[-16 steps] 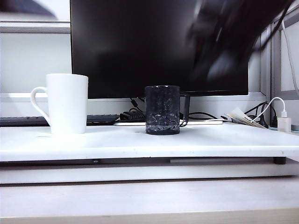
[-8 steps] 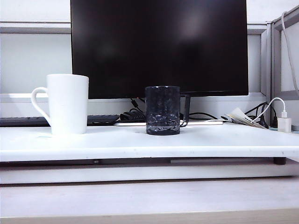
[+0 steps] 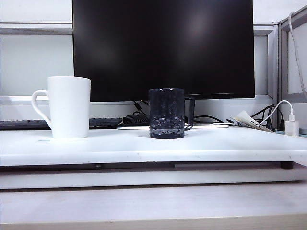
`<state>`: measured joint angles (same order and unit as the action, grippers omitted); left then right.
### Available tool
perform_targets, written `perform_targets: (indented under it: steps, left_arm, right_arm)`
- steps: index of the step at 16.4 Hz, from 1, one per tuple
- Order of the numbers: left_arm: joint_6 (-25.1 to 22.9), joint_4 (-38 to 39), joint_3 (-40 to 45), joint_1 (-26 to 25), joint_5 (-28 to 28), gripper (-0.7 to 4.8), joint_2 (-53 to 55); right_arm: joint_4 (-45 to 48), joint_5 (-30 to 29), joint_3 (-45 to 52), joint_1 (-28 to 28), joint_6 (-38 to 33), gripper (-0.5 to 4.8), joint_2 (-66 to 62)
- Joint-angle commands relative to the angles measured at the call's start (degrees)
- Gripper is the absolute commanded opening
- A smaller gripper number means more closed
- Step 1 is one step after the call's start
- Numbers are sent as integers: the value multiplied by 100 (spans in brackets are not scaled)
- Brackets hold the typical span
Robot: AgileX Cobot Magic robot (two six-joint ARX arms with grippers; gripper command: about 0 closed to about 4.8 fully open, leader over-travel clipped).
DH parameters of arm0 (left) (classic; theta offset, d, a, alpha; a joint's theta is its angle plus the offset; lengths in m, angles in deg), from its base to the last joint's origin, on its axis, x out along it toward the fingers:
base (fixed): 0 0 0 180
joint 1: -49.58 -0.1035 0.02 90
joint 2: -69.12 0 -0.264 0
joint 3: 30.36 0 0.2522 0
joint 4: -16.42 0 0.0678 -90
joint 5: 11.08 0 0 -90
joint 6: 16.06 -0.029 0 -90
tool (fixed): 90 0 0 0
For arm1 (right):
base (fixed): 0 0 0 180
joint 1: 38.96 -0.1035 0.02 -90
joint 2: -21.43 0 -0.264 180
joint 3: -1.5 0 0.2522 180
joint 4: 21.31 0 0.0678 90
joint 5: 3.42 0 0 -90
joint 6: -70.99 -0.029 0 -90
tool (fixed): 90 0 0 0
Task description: Carefully pick up the black cup and pour some water from the black cup into the white cup.
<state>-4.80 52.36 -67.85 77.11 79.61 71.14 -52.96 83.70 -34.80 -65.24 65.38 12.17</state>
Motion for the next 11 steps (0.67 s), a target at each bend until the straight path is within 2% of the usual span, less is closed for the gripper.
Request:
perform_targets:
  steps: [1, 3, 4, 6, 7, 8, 9, 11]
  left_arm:
    - [74, -1226, 1294, -7, 31, 479, -13]
    - [387, -1220, 1928, -7, 63, 479, -13]
    - [382, -1217, 2127, -7, 61, 479, -13]
    - [369, -1180, 2319, -9, -61, 479, -13]
    - [358, -1145, 2319, -9, -164, 369, -15]
    - [354, -1165, 2319, -9, -173, 151, -26]
    - [354, -1180, 2319, -7, -214, -16, -26]
    - [284, -1176, 2319, -7, -372, -6, -26]
  right_arm:
    - [2503, 164, 1405, 2, -39, 220, -87]
    - [2664, 164, 2063, 4, -42, 220, -81]
    - [2435, 168, 2205, 4, -39, 204, -79]
    - [1947, 260, 2208, 24, -37, 141, -81]
    - [1814, 315, 2208, 26, -28, 108, -76]
    - [1709, 317, 2208, 28, -24, 47, -76]
    - [1661, 317, 2208, 28, -13, -12, -76]
    - [1626, 315, 2208, 28, -13, -1, -76]
